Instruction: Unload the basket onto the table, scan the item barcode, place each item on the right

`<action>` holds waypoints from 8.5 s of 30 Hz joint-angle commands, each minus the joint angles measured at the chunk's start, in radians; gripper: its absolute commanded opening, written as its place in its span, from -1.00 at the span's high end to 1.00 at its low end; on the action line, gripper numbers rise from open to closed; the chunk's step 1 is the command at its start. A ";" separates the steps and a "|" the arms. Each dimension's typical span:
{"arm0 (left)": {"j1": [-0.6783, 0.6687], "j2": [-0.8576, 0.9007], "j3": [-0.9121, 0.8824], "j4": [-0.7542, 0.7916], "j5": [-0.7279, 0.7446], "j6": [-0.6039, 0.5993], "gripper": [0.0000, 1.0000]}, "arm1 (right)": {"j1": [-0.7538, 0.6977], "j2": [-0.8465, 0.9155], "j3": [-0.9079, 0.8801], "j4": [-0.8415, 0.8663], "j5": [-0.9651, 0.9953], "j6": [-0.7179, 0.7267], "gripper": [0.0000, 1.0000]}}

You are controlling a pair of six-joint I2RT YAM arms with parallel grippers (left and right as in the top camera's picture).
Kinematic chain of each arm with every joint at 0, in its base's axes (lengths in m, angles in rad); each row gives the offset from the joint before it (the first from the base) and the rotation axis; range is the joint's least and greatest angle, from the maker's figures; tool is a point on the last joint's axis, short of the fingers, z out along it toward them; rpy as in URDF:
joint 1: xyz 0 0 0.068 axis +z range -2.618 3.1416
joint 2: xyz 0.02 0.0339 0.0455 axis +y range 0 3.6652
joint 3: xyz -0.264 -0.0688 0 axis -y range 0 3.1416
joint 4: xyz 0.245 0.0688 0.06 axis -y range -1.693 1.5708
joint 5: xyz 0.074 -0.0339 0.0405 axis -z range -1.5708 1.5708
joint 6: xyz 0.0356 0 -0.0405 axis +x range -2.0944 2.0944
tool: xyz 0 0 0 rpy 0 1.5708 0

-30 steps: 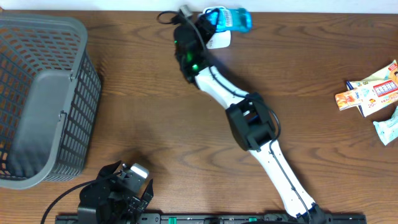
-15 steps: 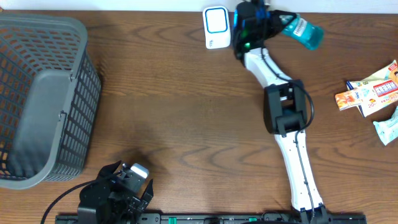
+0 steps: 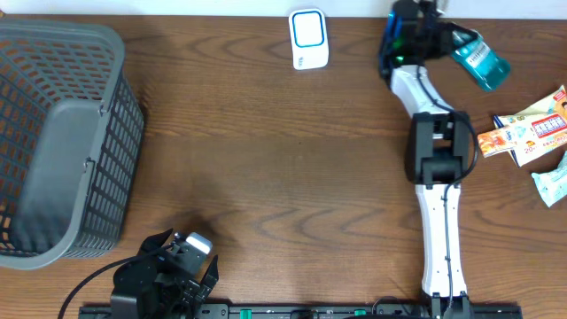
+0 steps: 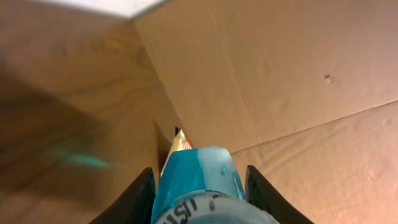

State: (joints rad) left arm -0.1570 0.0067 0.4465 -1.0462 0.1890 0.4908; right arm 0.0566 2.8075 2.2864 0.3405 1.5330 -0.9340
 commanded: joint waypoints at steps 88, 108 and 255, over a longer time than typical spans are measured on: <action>0.004 0.000 -0.003 -0.011 -0.013 0.010 -0.99 | 0.522 -1.218 -0.181 -1.846 -0.979 1.023 -0.99; 0.004 0.000 -0.003 -0.011 -0.013 0.010 -0.99 | 0.677 -1.992 -0.731 -1.779 -0.929 1.402 -0.99; 0.004 0.000 -0.003 -0.011 -0.013 0.010 -0.99 | -0.050 -2.802 -2.281 -0.415 -1.532 0.970 -0.99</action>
State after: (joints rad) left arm -0.1570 0.0067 0.4465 -1.0462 0.1890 0.4911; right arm 0.0170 0.0128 0.0071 -0.0704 -0.0071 0.0555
